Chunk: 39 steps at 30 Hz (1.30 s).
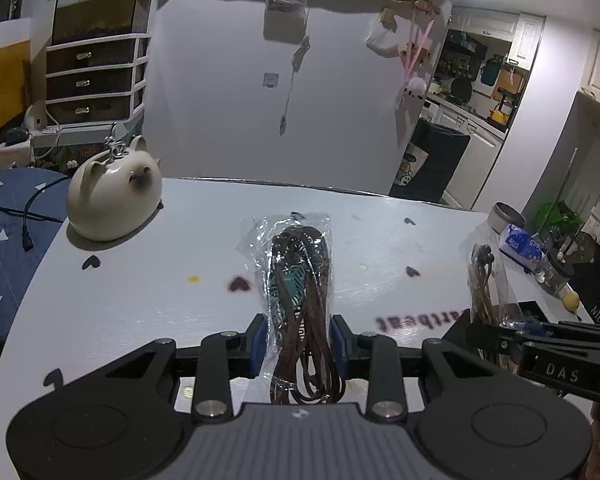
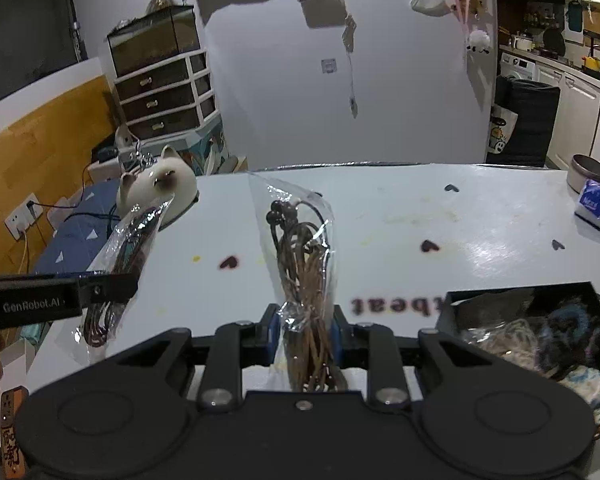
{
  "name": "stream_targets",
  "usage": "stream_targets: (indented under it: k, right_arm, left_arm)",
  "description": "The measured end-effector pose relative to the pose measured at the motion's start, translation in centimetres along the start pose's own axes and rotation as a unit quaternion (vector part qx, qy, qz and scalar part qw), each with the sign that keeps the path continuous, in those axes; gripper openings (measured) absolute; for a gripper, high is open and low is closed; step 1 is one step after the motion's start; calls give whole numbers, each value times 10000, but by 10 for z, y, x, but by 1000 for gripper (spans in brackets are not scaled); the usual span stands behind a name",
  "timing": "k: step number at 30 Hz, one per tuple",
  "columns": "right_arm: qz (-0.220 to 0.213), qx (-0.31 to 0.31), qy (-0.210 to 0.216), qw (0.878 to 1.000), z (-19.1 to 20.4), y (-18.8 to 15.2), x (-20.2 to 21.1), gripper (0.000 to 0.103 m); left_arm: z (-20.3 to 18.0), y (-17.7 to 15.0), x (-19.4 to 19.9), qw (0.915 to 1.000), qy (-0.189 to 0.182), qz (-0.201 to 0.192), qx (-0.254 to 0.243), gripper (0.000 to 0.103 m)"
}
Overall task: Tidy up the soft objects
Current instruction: 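Lift dark cord bag with left tool toward box while right carries tan cord bag, then lower dark cord bag into black box with left tool while right lowers tan bag in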
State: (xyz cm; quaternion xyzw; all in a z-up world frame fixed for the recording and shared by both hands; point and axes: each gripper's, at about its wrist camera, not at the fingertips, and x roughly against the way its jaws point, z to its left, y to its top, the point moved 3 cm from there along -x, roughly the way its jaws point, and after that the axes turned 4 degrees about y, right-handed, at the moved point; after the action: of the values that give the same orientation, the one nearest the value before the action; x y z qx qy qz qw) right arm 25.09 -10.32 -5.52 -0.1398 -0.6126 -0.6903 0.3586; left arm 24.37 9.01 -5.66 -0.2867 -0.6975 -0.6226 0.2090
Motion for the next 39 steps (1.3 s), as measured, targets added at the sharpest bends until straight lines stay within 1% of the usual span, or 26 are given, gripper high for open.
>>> stream_targets:
  k: [12, 18, 21, 25, 28, 30, 32, 35, 37, 39]
  right_arm:
    - [-183, 52, 136, 9997, -70, 14, 37, 26]
    - [-186, -52, 26, 9998, -121, 15, 52, 26]
    - [-134, -97, -30, 9999, -145, 13, 59, 26]
    - [-81, -138, -141, 9998, -176, 10, 66, 26]
    - [-28, -213, -241, 9995, -197, 6, 71, 26]
    - [17, -259, -285, 9993, -208, 5, 73, 26]
    - [84, -269, -331, 9991, -219, 2, 74, 26]
    - [171, -293, -370, 9987, -231, -2, 75, 26]
    - [241, -298, -415, 9984, -238, -6, 75, 26]
    - [306, -309, -432, 9981, -243, -11, 75, 26]
  left_arm:
    - [-80, -4, 7, 9996, 204, -164, 116, 35]
    - [-122, -5, 1, 9996, 145, -195, 150, 35]
    - [-141, -7, -6, 9997, 52, -152, 194, 35]
    - [-166, -12, -18, 9996, -162, 46, 247, 35]
    - [-185, -17, -30, 9984, -396, 247, 312, 35]
    - [-197, -22, -42, 9958, -620, 480, 465, 35]
    - [-208, -30, -55, 9913, -846, 810, 602, 35]
    - [-224, -42, -71, 9854, -1026, 1175, 677, 35]
    - [-231, -47, -81, 9822, -1093, 1341, 734, 35]
    - [-237, -50, -93, 9817, -1049, 1387, 774, 35]
